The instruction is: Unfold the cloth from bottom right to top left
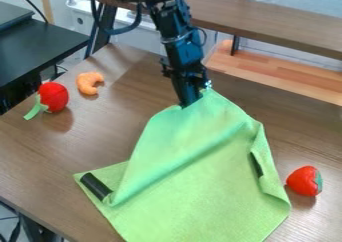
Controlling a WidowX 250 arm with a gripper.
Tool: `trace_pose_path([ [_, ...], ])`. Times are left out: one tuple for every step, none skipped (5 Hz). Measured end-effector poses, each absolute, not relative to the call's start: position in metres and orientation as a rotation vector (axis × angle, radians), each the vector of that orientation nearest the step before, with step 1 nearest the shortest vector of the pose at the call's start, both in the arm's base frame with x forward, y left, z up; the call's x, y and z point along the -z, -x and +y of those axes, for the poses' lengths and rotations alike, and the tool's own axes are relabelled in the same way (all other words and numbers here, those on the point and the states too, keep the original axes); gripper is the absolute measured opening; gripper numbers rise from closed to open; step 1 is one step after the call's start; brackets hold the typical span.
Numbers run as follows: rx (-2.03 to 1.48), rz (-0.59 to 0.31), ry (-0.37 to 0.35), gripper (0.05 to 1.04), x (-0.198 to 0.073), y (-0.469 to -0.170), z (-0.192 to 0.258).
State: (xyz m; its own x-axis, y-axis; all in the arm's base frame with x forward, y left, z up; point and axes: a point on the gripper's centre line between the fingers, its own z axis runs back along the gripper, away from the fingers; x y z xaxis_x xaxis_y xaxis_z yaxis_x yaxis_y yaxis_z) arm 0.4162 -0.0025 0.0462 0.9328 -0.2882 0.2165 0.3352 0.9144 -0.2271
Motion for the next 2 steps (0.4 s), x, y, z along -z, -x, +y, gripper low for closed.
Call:
trace_pose_path([
  [0.362, -0.157, 0.242, 0.051, -0.0471, -0.4246, 0.0024],
  [0.433, -0.134, 0.193, 0.051, -0.0534, -0.4325, 0.0100],
])
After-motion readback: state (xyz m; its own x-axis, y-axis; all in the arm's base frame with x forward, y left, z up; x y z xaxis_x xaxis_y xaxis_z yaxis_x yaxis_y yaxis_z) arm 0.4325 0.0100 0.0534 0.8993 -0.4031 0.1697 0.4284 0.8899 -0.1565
